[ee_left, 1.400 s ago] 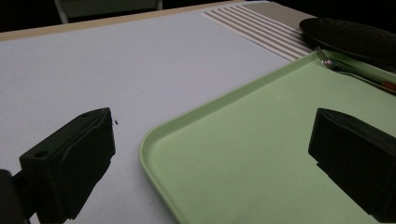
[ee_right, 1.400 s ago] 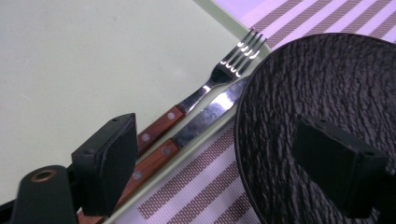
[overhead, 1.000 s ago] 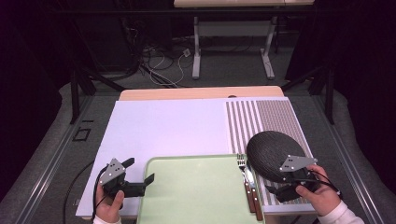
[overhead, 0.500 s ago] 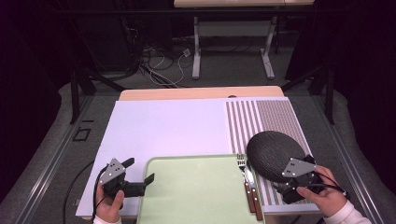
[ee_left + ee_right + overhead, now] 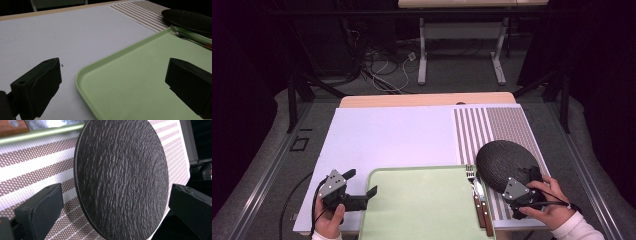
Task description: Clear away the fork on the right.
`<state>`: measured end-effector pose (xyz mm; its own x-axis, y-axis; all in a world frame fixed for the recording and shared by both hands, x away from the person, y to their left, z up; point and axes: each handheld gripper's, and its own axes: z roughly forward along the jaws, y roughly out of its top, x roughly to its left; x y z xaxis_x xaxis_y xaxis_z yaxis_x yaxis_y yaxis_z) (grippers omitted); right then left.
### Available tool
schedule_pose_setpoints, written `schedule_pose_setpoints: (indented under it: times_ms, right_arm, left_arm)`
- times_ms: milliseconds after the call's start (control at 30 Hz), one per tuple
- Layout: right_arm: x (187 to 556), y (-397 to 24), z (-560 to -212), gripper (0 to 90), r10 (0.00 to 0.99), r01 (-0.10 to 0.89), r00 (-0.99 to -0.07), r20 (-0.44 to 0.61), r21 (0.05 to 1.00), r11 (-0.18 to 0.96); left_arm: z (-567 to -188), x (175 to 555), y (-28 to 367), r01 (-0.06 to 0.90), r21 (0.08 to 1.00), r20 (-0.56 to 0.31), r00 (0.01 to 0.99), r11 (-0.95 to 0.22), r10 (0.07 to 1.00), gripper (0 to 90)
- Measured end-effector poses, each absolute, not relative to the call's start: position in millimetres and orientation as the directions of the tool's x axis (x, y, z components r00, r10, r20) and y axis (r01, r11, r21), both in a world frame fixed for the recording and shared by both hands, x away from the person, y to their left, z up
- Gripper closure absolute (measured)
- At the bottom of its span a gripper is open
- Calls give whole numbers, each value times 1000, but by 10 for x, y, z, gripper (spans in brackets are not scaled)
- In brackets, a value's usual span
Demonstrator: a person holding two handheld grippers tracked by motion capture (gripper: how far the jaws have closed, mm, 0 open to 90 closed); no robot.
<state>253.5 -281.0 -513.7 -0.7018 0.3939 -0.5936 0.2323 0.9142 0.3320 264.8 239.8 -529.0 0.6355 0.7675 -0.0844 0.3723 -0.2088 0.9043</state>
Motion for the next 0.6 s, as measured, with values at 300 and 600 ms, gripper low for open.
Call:
schedule_pose_setpoints:
  times_ms: [300,600]
  right_arm:
    - [2585,-2785,-5227,0,307,201,-677,-669,233,952]
    - [2649,-2750,-5335,0,235,171,-641,-731,162,972]
  left_arm:
    - [-5291,2651,2399,372,904,-83,635,-210,768,7]
    - [-5290,2650,2400,371,904,-83,636,-210,767,7]
